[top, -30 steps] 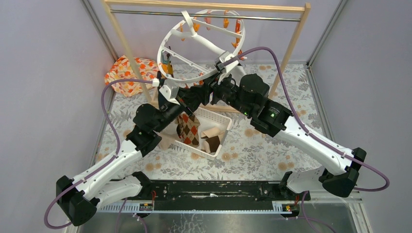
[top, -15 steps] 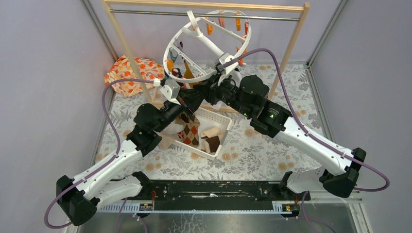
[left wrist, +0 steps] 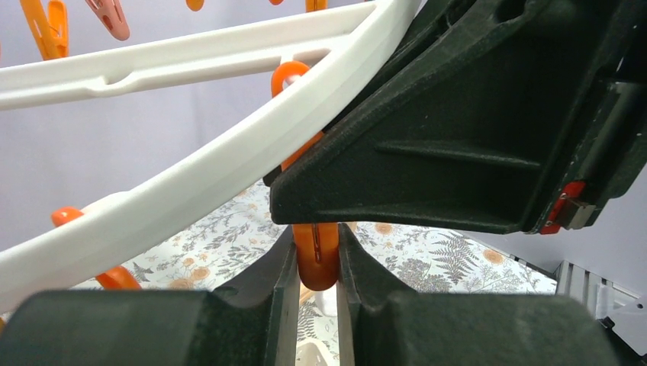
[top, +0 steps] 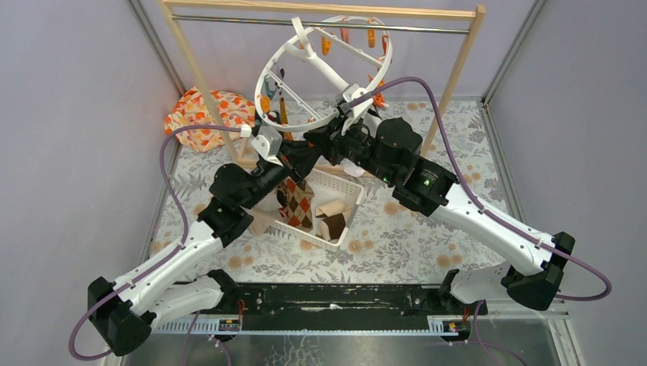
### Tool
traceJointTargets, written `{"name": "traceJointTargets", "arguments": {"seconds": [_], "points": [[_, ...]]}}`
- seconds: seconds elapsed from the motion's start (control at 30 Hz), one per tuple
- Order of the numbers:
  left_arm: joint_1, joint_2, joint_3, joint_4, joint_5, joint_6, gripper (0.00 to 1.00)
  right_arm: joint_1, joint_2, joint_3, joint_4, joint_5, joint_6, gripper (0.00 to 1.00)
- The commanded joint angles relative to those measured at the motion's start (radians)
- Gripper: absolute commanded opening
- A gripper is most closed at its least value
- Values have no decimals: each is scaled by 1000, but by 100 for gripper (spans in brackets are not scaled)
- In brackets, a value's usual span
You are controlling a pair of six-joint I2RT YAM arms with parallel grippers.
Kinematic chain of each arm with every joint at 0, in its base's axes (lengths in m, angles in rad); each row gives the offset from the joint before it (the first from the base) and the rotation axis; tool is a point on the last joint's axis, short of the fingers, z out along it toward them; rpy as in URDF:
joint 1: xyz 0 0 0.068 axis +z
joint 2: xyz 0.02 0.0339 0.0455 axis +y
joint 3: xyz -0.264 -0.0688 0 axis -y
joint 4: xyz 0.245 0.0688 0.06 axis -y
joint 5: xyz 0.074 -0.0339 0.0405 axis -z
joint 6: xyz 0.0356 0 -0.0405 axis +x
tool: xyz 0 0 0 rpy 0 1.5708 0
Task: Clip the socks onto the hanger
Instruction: Open the clamp at the hanger.
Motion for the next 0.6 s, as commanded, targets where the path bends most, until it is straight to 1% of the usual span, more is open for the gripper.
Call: {"name": "traceJointTargets", "arguments": {"seconds": [0.0, 0.13, 0.17, 0.2, 0.23, 0.27, 0.3, 0.47, 0.57], "points": [[-14, -24, -36, -74, 73, 10, 29, 2, -4, 38, 97, -24, 6, 0], [-14, -53, -61, -80, 55, -2, 55, 2, -2, 47, 87, -26, 10, 0], [-16, -58, -66, -83, 46, -10, 63, 2, -2, 48, 86, -24, 11, 0], [-18, -63, -73, -82, 41, -20, 72, 3, -2, 48, 85, -21, 12, 0], [-22, -67, -83, -79, 38, -32, 84, 2, -2, 48, 85, -18, 11, 0], [-31, -70, -99, -68, 30, -40, 94, 2, -2, 48, 84, -13, 12, 0], [-44, -72, -115, -56, 19, -37, 98, 2, -1, 49, 82, -11, 12, 0], [-90, -39, -142, -89, -84, -29, 99, 2, -5, 41, 80, -10, 10, 0], [-92, -23, -175, -85, -153, -67, 99, 2, -11, 27, 84, -3, 8, 0]]}}
